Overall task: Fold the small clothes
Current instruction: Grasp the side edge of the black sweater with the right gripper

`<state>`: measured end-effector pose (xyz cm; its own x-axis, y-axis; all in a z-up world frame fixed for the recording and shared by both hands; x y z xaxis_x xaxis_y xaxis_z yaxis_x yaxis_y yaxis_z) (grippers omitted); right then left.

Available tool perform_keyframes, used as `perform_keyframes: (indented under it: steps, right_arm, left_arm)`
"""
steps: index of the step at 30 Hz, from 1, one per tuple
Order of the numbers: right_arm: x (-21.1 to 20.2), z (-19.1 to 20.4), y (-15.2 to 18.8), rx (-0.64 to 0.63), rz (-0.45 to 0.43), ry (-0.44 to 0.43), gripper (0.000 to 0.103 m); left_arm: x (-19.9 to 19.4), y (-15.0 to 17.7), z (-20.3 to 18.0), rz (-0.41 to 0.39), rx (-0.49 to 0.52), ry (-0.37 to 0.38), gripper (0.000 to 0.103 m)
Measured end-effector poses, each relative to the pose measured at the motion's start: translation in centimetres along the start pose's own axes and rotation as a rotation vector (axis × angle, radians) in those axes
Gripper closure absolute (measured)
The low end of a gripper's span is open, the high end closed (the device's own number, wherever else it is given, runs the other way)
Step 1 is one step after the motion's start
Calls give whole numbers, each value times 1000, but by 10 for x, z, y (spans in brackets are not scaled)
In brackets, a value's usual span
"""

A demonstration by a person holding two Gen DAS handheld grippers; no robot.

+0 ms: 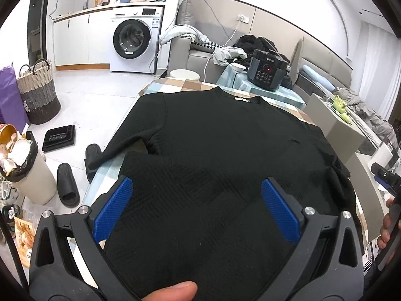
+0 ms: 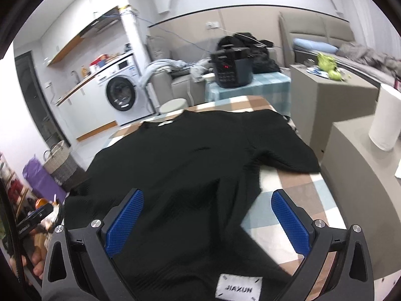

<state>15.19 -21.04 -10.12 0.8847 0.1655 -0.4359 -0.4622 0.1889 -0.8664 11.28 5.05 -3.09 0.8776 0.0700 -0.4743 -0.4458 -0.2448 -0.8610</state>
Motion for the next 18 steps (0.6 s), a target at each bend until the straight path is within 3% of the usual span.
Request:
perform_keyframes:
  steps: [6,9,13,18]
  right_arm:
    - [24,-39,-6,181,52,-8,0]
    - [37,-71,-5,331,73,5,15]
    - [50,-110,-3,411,92,103,17]
    - [73,-153,-6,478,105,165,17]
  left_arm:
    - [28,-10,-14,22,13,40,11]
    - [42,-11,-23,23,30,42,13]
    - [58,-11,-30,31,40,47,13]
    - [79,-12,-40,47,46,51,13]
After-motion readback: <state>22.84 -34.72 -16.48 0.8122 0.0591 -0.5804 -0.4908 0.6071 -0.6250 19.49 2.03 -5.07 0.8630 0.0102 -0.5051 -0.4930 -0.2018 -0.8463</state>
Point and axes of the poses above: each gripper's, at about its wrist camera, not at the fingertips, and x roughly the way its jaws point, z to its left, y to its underside, the point moved 8 cm from there along x, roughly the way its jaws point, and after that the axes turned 12 degrees about -z, right-handed, at the moved point
